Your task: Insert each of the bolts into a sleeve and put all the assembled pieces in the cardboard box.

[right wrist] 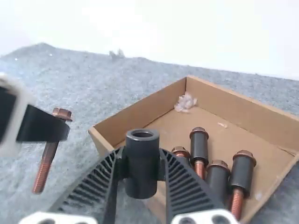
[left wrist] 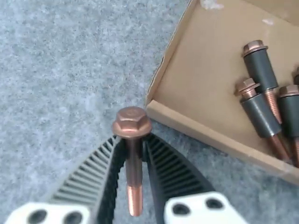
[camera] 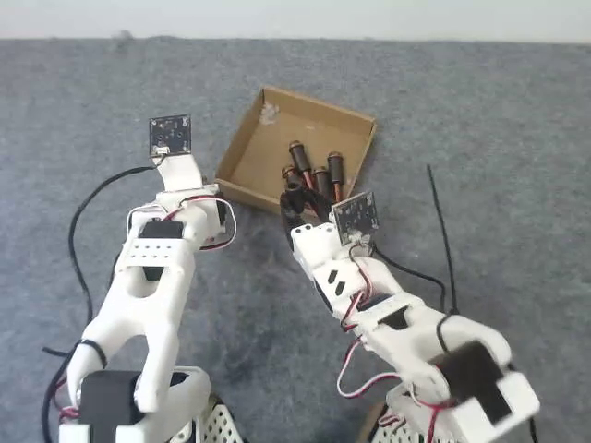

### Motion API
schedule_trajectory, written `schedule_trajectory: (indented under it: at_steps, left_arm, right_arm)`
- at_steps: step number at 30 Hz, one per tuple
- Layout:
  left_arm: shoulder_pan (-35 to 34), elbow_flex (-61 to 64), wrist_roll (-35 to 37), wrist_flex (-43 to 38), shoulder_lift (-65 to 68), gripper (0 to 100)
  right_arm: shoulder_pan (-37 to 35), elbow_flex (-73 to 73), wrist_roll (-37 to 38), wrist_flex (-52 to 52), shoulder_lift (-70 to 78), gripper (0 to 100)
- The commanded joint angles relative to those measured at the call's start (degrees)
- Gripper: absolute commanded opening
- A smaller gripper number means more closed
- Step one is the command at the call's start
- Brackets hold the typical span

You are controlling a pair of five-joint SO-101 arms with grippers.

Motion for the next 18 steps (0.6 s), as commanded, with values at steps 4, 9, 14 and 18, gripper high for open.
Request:
schedule_trajectory:
  at_steps: [4, 9, 14, 18]
  left_arm:
    - [-0.2, -0.6, 0.5, -1.4, -0.7, 1]
    - [0.1, -0.6, 0.5, -1.4, -0.7, 1]
    - [0.2, -0.4, 0.5, -1.4, -1.1, 1]
    - [0.6, -0.8, 0.5, -1.5, -1.3, 1]
  right_arm:
    - [-3.6, 10.0, -0.6, -16.4, 0.4, 0.6]
    - [-5.5, 18.5, -0.6, -24.9, 0.1, 0.6]
    - [-4.8, 19.5, -0.7, -26.5, 2.2, 0.6]
    - [-7.1, 19.4, -0.9, -26.7, 4.7, 0.6]
